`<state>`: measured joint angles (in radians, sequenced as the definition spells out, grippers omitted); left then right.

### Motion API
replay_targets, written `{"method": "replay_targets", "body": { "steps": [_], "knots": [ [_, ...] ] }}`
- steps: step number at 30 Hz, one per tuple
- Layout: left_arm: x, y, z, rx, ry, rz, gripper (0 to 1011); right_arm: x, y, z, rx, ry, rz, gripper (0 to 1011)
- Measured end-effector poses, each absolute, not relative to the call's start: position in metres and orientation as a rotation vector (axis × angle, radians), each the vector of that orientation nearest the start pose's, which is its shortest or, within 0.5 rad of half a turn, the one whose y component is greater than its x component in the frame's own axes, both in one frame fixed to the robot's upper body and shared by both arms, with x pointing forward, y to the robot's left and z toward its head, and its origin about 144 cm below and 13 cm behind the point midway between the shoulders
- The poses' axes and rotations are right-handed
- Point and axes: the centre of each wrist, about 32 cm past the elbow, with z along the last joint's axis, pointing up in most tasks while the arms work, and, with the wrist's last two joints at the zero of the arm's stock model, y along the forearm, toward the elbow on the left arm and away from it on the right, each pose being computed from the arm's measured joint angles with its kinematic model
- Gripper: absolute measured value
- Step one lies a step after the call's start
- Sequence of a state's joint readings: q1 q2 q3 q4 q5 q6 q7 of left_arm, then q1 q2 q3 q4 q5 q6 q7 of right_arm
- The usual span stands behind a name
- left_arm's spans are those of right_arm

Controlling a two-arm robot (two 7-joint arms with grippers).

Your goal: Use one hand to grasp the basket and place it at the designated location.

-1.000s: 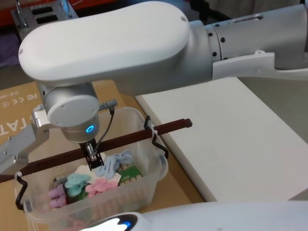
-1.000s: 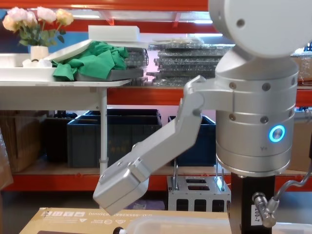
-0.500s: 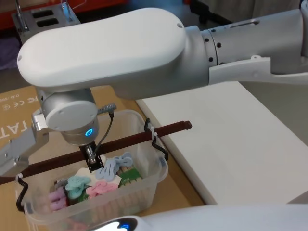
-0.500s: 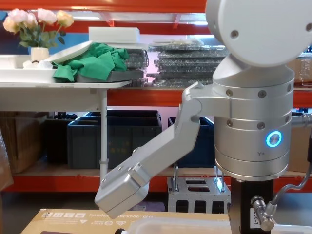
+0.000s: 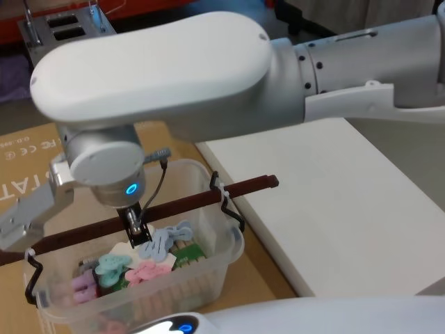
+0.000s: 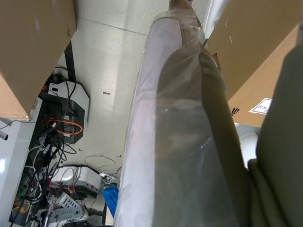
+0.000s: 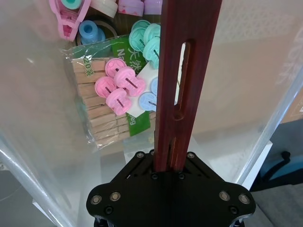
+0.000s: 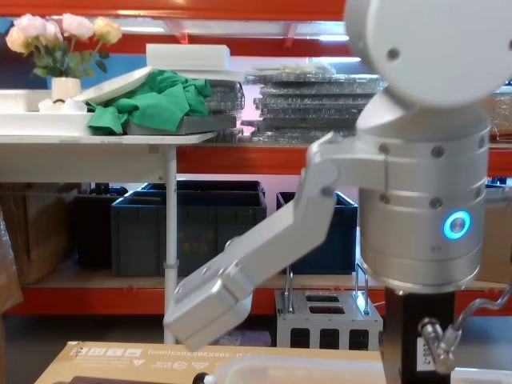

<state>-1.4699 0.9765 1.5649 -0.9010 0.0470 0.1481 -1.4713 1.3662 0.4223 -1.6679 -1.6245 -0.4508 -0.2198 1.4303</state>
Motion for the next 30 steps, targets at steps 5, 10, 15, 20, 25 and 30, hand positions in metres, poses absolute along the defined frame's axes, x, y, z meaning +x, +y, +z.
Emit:
{"method": "replay_targets", "body": {
  "steps": [5, 10, 15, 20, 25, 30],
  "knots": [
    [0.6159, 0.4969, 1.3945, 1.629, 0.168, 0.176, 0, 0.5078, -0.0477, 1.3357, -1.446, -1.243, 1.09, 112],
    [0.6158, 0.497, 1.3945, 1.629, 0.169, 0.176, 0, 0.5083, -0.0491, 1.3378, -1.439, -1.244, 1.08, 261],
    [0.6158, 0.497, 1.3945, 1.629, 0.169, 0.176, 0, 0.5085, -0.0496, 1.3388, -1.434, -1.245, 1.076, 438],
    [0.6158, 0.497, 1.3945, 1.629, 0.169, 0.176, 0, 0.5084, -0.0498, 1.3391, -1.433, -1.244, 1.073, 582],
    [0.6158, 0.497, 1.3945, 1.629, 0.169, 0.176, 0, 0.5082, -0.05, 1.3393, -1.43, -1.244, 1.069, 723],
    [0.6158, 0.497, 1.3945, 1.629, 0.169, 0.176, 0, 0.5071, -0.0502, 1.3389, -1.427, -1.243, 1.067, 883]
  ]
}}
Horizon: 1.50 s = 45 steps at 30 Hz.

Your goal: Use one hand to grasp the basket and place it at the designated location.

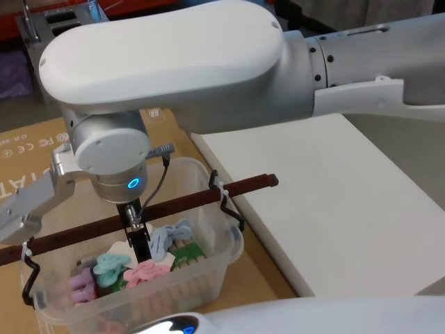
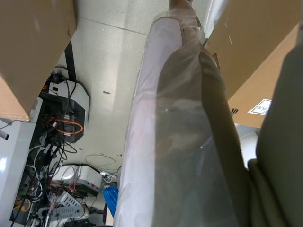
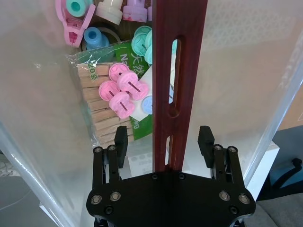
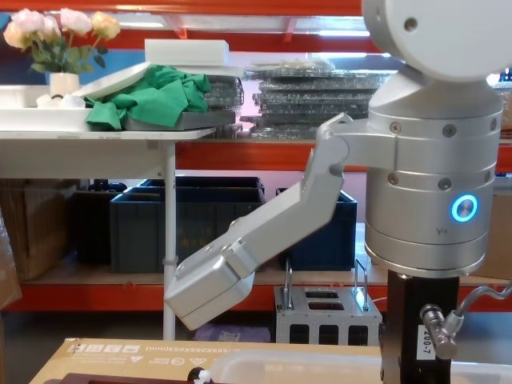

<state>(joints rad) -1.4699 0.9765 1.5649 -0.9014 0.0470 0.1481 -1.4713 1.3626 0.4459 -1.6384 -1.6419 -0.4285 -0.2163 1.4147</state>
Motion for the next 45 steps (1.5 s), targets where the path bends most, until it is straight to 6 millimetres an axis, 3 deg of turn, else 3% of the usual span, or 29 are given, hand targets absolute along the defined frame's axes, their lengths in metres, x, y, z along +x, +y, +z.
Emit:
{"method": "replay_targets", "body": {
  "steps": [5, 25, 28, 45],
  "knots": [
    [0.616, 0.497, 1.394, 1.629, 0.169, 0.176, 0, 0.506, -0.051, 1.339, -1.426, -1.244, 1.065, 1001],
    [0.616, 0.497, 1.394, 1.629, 0.169, 0.176, 0, 0.51, -0.06, 1.345, -1.424, -1.246, 1.026, 1002],
    [0.616, 0.497, 1.394, 1.629, 0.169, 0.176, 0, 0.515, -0.067, 1.357, -1.417, -1.242, 0.987, 1002],
    [0.616, 0.497, 1.394, 1.629, 0.169, 0.176, 0, 0.521, -0.081, 1.385, -1.366, -1.239, 0.928, 1001]
  ]
}}
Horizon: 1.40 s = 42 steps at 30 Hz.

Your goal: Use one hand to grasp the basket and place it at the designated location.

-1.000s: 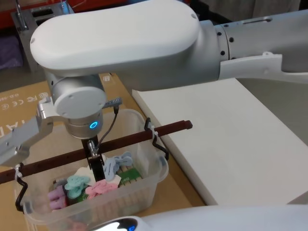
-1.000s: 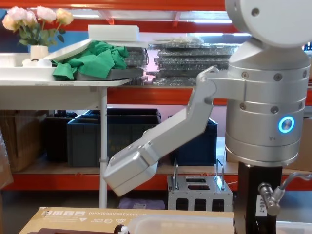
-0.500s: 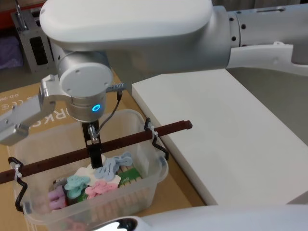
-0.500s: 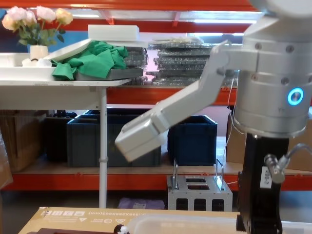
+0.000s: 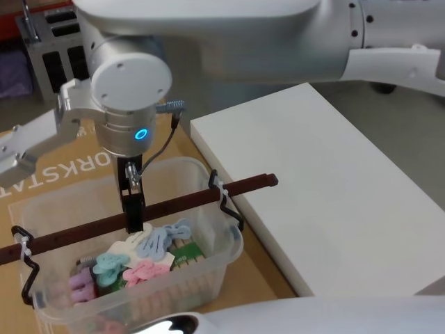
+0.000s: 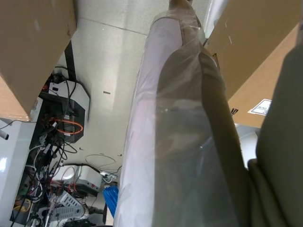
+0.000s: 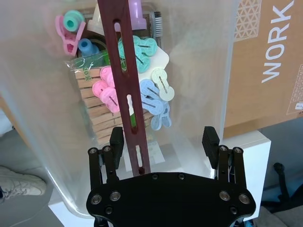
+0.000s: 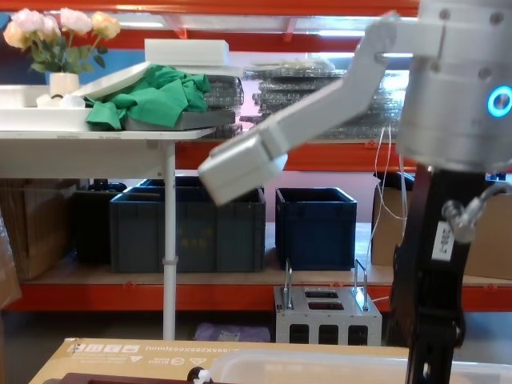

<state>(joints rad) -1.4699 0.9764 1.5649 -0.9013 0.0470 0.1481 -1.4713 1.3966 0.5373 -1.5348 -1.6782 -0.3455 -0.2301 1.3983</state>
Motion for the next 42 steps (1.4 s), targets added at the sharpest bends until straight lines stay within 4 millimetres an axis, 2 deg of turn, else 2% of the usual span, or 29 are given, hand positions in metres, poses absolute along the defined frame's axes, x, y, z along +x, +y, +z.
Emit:
{"method": "replay_targets", "body": {
  "steps": [3, 12, 28, 42],
  "knots": [
    [0.616, 0.497, 1.394, 1.629, 0.169, 0.176, 0, 0.519, -0.086, 1.395, -1.347, -1.244, 0.911, 1002],
    [0.616, 0.497, 1.394, 1.629, 0.169, 0.176, 0, 0.519, -0.095, 1.41, -1.32, -1.247, 0.891, 1001],
    [0.616, 0.497, 1.394, 1.629, 0.169, 0.176, 0, 0.519, -0.102, 1.422, -1.3, -1.249, 0.87, 1002],
    [0.616, 0.497, 1.394, 1.629, 0.169, 0.176, 0, 0.511, -0.107, 1.431, -1.275, -1.261, 0.868, 1001]
  ]
}}
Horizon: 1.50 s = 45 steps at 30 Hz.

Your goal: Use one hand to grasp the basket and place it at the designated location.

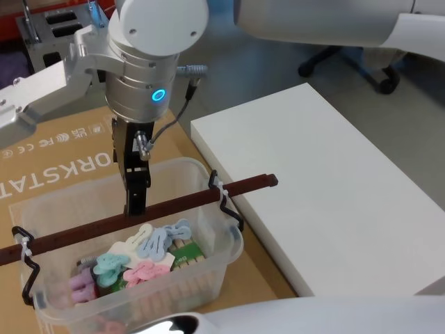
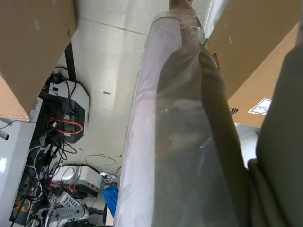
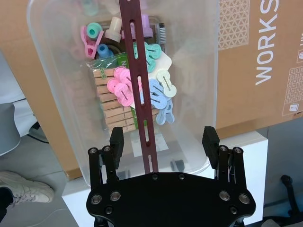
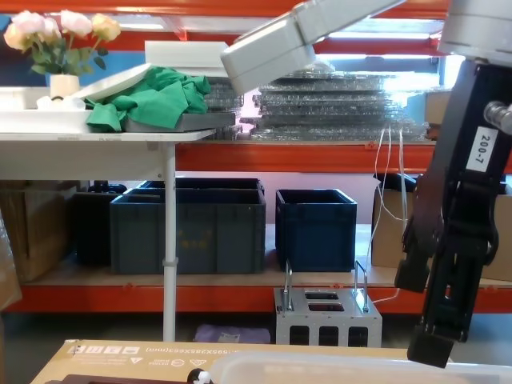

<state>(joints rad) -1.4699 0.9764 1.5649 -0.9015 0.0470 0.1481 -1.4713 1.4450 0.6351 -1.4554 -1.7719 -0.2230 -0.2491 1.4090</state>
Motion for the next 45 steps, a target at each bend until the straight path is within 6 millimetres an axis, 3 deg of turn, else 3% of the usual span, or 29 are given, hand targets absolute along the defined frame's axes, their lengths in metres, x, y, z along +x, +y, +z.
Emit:
{"method": "replay_targets", "body": {
  "steps": [18, 30, 45],
  "knots": [
    [0.616, 0.497, 1.394, 1.629, 0.169, 0.176, 0, 0.504, -0.103, 1.427, -1.277, -1.261, 0.886, 1001],
    [0.616, 0.497, 1.394, 1.629, 0.168, 0.176, 0, 0.51, -0.09, 1.407, -1.309, -1.24, 0.915, 1002],
    [0.616, 0.497, 1.394, 1.629, 0.169, 0.176, 0, 0.512, -0.086, 1.4, -1.318, -1.233, 0.925, 1001]
  ]
}}
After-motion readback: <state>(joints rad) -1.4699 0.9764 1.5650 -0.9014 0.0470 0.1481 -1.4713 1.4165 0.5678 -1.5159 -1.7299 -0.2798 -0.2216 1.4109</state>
